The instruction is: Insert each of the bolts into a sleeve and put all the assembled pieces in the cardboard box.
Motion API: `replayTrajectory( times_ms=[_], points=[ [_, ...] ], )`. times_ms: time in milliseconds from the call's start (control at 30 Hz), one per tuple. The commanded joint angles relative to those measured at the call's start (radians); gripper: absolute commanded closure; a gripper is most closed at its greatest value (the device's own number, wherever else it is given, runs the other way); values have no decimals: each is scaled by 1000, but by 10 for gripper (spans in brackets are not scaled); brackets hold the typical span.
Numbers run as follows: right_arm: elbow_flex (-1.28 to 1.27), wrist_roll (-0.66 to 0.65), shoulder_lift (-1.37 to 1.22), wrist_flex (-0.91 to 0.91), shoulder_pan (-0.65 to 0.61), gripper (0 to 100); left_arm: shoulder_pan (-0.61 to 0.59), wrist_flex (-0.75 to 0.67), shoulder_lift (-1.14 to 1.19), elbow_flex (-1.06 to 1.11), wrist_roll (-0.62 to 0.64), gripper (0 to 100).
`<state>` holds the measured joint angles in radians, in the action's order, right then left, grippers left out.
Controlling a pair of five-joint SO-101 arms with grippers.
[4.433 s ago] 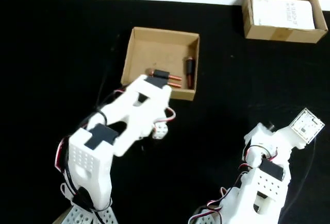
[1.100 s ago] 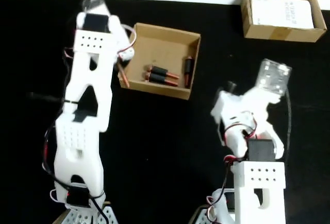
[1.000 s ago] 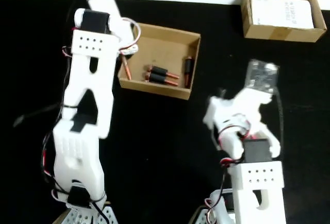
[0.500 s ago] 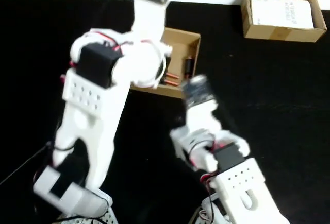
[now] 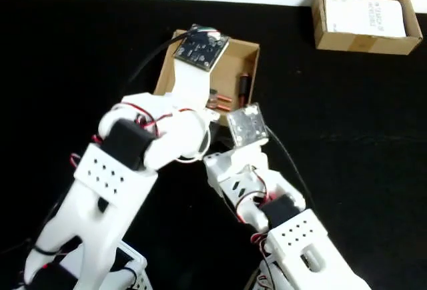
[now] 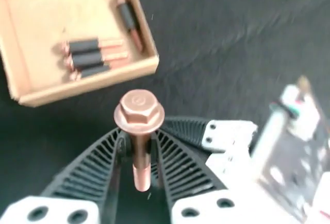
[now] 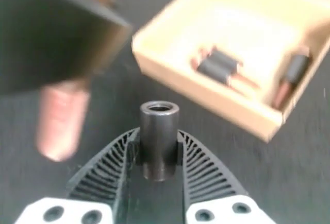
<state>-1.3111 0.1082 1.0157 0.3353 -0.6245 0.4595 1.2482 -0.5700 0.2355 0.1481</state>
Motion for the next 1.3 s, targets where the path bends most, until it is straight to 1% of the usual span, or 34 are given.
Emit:
replayTrajectory(
  times_ms=[0,67,133,333,400,467,567,667,800,967,1100,1267],
  points=[
    [-97,8,12,-283,13,992,-1,-158,-79,70,37,992],
    [-171,5,64,-357,13,992,-1,-222,-107,111,37,992],
    [-229,5,143,-387,13,992,-1,-285,-128,150,38,992],
    [-321,3,340,-384,13,992,-1,-416,-162,246,32,992],
    [-335,-11,380,-374,13,992,-12,-470,-163,277,29,992],
    [-337,-46,417,-320,15,992,-24,-522,-170,305,29,992],
    [-337,-48,467,-269,50,992,-41,-580,-188,341,28,992],
    [-338,-48,516,-229,77,992,-45,-606,-213,369,28,992],
    [-338,-48,553,-179,76,992,-35,-606,-239,403,29,992],
    [-340,-46,555,-166,76,992,-15,-609,-254,401,34,992],
    [-364,-46,558,-166,74,992,-24,-720,-291,401,26,992],
    [-380,-46,559,-166,74,992,-4,-738,-321,410,-9,992]
  ],
)
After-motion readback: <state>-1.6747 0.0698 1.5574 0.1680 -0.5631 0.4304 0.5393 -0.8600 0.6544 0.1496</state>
